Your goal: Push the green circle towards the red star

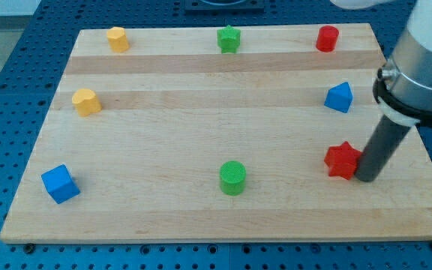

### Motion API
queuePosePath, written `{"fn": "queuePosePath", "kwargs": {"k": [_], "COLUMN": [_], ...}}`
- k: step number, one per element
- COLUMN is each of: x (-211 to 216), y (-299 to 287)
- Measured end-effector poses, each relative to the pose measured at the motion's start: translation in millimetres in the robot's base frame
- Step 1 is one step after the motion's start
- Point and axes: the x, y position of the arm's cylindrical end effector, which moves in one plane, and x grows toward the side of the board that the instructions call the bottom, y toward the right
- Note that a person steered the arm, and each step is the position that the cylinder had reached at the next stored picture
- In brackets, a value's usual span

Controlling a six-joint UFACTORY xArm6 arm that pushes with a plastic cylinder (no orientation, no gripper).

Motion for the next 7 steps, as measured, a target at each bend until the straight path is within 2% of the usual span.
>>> {"fn": "queuePosePath", "kwargs": {"k": [2,3,4,5,6,7], "x": [-29.5,-31.8,4.8,35.1,38.3,36.3], "y": [-94.2,-116.5,-123.9,-158.9,-222.3,-244.3]}}
